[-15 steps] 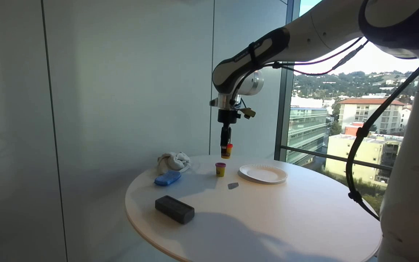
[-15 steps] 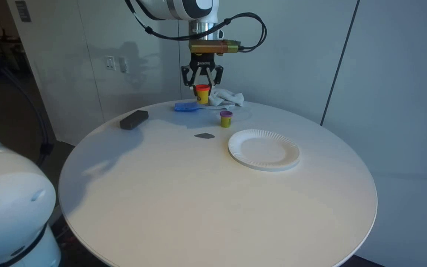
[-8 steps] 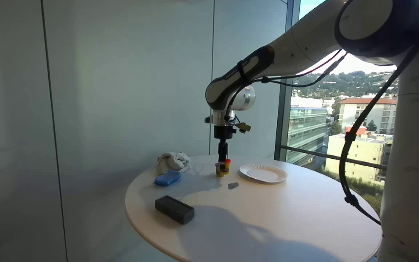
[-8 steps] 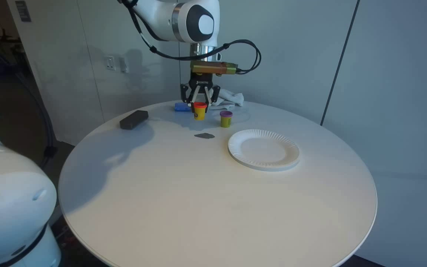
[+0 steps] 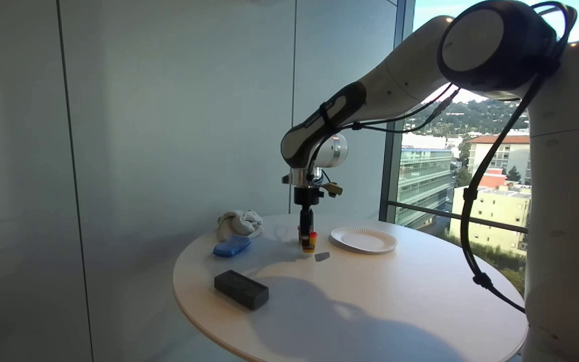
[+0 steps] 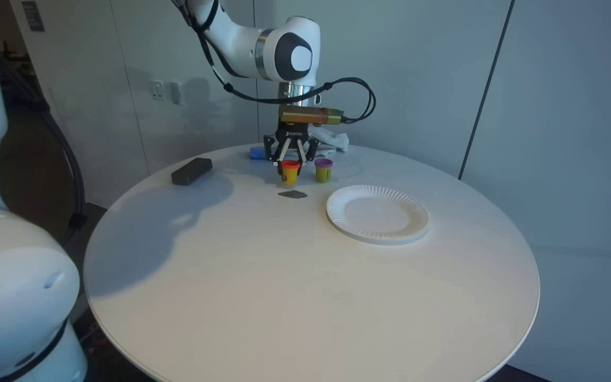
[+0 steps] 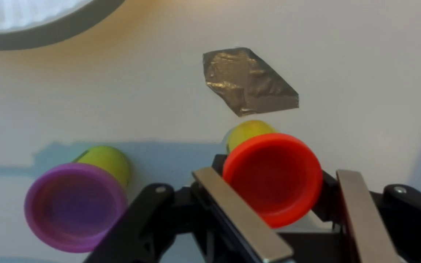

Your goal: Move the bottles on the plate onto the table

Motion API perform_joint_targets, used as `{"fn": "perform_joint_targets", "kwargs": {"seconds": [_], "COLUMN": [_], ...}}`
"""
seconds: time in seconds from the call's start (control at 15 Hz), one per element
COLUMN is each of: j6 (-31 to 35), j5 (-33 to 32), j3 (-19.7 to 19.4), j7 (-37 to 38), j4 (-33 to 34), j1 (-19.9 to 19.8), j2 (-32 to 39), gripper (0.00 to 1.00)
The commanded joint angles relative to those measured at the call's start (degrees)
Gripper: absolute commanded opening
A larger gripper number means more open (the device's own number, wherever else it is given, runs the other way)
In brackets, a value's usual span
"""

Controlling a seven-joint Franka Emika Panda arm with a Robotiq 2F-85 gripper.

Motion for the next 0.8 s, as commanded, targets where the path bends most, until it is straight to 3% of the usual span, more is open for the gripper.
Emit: {"fn": "perform_joint_targets", "kwargs": {"seconds": [0.0,0.13,0.2,0.47,0.73], "j6": [0.8,0.8,0.8,0.5,0.5], "j5": [0.6,0.6,0.7,0.0,-1.3], "j3": [0.7,0.7,0.6,0.1,-1.9], "j7": [1.1,1.5,1.5,2.7,7.4], "j4": [1.7,1.9,1.9,1.4,-0.6], "j1": [-1.2,-1.5,-1.7,-2.4,-3.8], "j2": [1.0,1.2,1.0,-2.5,-11.4], "gripper": [0.81,0.96,0.99,1.00,1.00]}}
